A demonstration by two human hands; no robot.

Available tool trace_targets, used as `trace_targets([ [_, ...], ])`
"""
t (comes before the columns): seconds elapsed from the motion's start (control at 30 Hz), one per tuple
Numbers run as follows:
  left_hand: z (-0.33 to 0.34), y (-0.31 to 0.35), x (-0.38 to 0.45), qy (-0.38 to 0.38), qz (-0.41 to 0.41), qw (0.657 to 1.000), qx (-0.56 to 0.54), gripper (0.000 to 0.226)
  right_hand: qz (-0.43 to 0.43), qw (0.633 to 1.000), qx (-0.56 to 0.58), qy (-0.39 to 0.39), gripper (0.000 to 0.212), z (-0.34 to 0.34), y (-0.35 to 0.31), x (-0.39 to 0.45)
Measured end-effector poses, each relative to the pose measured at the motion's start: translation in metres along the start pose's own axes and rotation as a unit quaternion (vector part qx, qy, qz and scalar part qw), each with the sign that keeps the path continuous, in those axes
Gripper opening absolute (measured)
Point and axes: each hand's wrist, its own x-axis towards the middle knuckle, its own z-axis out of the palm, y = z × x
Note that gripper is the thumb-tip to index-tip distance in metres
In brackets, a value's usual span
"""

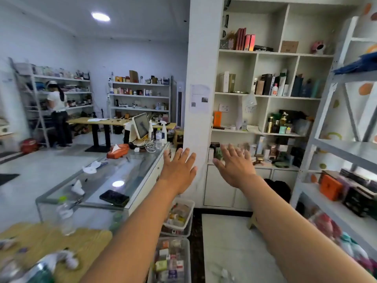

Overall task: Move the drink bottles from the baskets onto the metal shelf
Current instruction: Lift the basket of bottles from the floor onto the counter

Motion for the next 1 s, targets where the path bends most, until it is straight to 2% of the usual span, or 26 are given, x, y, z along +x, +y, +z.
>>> trace_targets([
  [0.17,0.053,-0.008,0.019,-0.046,-0.051,0.998,-0.003,0.056,-0.069,0.996,0.013,-0.052,0.069,0.064,-0.019,0.032],
  [0.43,0.155,0.014,0.064,-0.089,-0.156,0.982,-0.061,0.056,-0.158,0.982,0.046,-0.098,0.069,0.167,0.014,0.082],
  [0.53,0.196,0.026,0.074,-0.118,-0.207,0.966,-0.102,0.057,-0.194,0.971,0.060,-0.124,0.077,0.203,0.031,0.095],
  [0.67,0.249,0.041,0.082,-0.154,-0.273,0.939,-0.141,0.054,-0.211,0.960,0.085,-0.163,0.064,0.264,0.064,0.116],
  [0.87,0.316,0.065,0.071,-0.185,-0.361,0.893,-0.197,0.054,-0.230,0.938,0.083,-0.245,0.063,0.336,0.093,0.134],
  [1.0,0.348,0.078,0.068,-0.203,-0.386,0.878,-0.196,0.053,-0.235,0.925,0.090,-0.285,0.066,0.372,0.094,0.150],
])
